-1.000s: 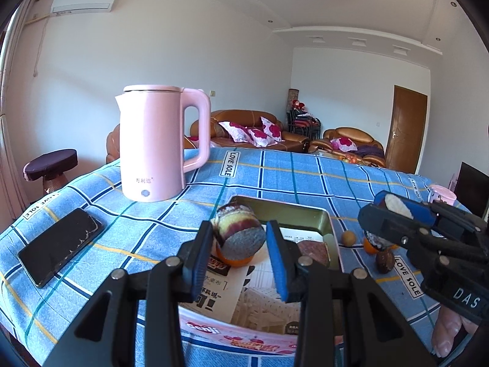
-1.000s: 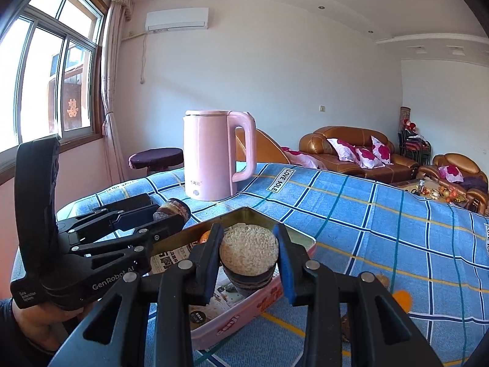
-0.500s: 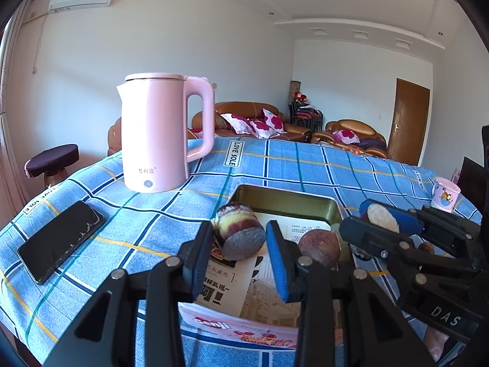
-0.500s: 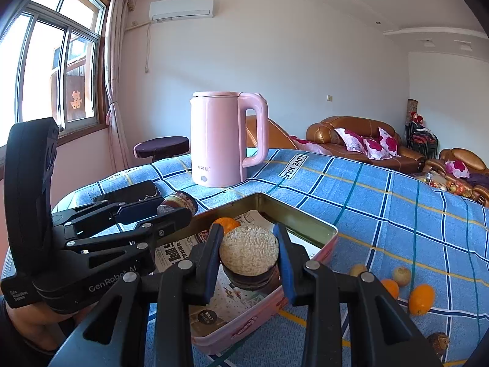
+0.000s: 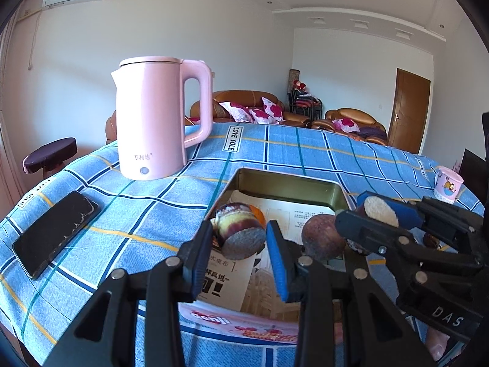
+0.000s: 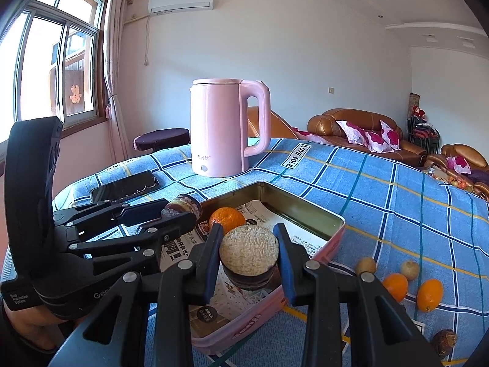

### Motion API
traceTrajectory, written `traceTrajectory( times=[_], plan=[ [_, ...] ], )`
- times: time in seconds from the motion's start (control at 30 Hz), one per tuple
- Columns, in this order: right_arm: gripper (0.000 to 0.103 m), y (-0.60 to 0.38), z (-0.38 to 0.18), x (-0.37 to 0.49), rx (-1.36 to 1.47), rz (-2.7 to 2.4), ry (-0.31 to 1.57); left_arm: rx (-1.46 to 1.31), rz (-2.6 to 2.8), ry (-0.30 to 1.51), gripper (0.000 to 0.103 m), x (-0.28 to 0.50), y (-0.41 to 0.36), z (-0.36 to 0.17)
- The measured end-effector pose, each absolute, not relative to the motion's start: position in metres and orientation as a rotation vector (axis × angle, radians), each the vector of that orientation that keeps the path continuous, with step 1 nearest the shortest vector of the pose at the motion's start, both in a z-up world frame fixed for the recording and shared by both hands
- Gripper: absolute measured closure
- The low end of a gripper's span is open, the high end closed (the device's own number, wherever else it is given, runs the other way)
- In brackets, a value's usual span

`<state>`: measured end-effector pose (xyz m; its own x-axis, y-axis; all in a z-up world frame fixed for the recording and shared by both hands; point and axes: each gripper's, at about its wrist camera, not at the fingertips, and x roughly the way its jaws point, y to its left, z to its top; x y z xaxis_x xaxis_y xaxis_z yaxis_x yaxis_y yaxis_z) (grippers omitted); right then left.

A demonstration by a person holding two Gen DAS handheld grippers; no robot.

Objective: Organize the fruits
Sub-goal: 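Hold the cylinder and biscuit stack above the open tin box with both grippers, then open the left gripper to drop the cylinder in the tin while the right releases the biscuit stack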

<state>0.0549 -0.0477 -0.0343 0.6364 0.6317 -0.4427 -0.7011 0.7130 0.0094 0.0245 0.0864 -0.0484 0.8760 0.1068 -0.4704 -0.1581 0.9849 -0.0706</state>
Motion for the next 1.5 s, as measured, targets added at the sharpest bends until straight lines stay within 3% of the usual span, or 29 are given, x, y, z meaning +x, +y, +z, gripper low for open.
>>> traceTrajectory(
  times=[1.03, 1.17, 1.27, 1.33, 1.5],
  plan=[
    [0.067, -0.026, -0.051, 0.074, -0.219, 0.799, 0.614, -0.128, 0.152, 0.582, 0.063, 0.038, 0.091, -0.059],
    [0.064, -0.027, -0.051, 0.075, -0.210, 0.782, 0.609, -0.141, 0.171, 0.575, 0.055, 0.037, 0.093, -0.058],
    [0.053, -0.034, -0.050, 0.077, -0.180, 0.760, 0.604, -0.148, 0.167, 0.565, 0.051, 0.034, 0.093, -0.058],
    [0.047, -0.040, -0.047, 0.078, -0.147, 0.755, 0.591, -0.141, 0.173, 0.543, 0.044, 0.031, 0.090, -0.055],
    [0.046, -0.060, -0.040, 0.071, -0.108, 0.734, 0.531, -0.156, 0.166, 0.500, 0.023, 0.023, 0.083, -0.047]
  ],
)
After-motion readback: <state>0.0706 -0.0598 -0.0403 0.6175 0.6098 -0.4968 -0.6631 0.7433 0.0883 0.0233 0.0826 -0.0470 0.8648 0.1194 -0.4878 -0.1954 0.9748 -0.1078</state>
